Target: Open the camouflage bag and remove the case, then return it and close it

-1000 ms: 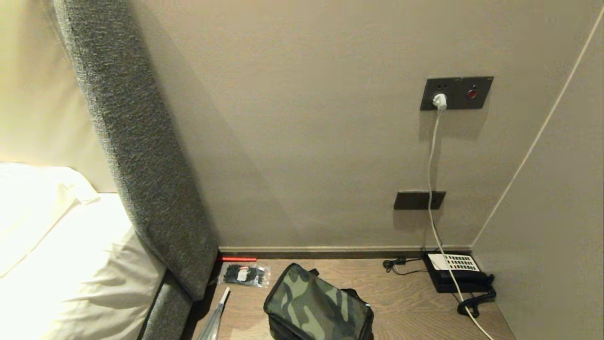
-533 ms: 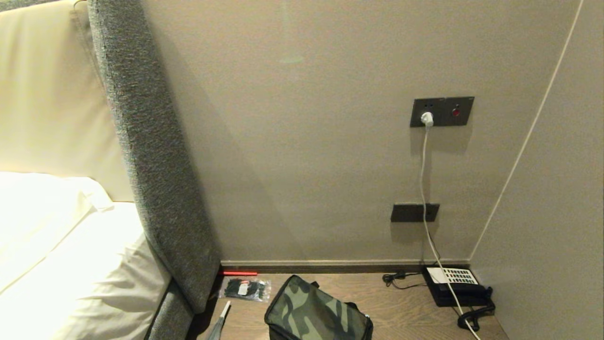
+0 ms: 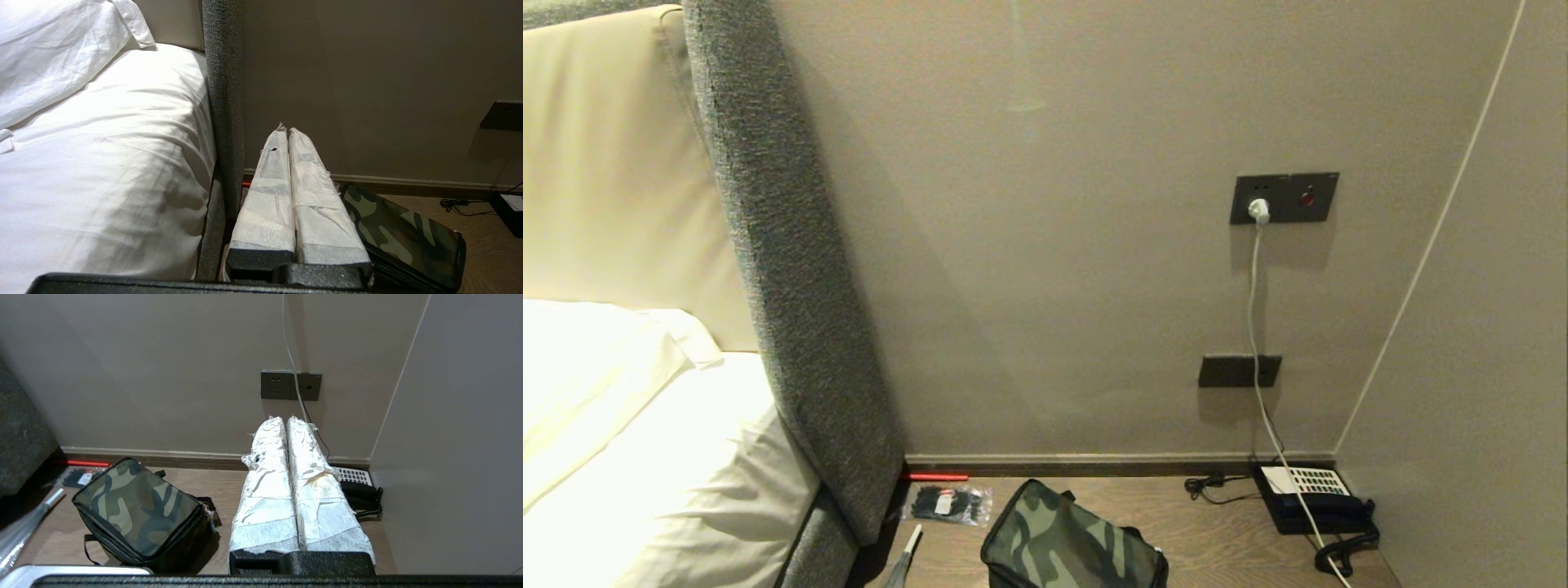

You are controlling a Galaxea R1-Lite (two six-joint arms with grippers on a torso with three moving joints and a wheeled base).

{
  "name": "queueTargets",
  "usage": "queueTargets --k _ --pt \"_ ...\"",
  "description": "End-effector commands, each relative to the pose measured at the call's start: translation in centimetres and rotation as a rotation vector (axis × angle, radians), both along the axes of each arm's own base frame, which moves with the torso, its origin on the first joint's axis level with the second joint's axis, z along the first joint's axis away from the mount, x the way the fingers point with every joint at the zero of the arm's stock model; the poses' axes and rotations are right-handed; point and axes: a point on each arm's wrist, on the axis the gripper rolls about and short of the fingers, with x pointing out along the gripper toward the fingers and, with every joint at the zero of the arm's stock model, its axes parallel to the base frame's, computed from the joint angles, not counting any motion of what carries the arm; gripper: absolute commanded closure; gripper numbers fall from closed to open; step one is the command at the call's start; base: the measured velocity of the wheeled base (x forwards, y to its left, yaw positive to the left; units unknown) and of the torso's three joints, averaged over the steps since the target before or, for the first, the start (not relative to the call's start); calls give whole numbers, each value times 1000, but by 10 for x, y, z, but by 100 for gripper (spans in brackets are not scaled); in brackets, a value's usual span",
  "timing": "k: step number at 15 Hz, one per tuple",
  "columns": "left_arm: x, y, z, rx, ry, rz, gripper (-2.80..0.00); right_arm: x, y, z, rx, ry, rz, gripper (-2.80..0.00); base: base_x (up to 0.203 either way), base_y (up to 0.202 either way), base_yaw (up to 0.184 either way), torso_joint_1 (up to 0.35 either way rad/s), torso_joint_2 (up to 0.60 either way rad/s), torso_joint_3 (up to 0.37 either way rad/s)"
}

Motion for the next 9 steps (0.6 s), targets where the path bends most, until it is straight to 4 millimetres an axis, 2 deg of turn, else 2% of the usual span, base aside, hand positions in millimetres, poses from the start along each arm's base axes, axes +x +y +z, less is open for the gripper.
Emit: queueTargets --k 1,9 --pt "0 0 0 -1 -1 1 0 0 0 0 14 -5 -1 0 0 0 0 0 0 0" --pt "0 0 0 -1 -1 1 0 0 0 0 9 -5 -1 0 0 0 0 0 0 0"
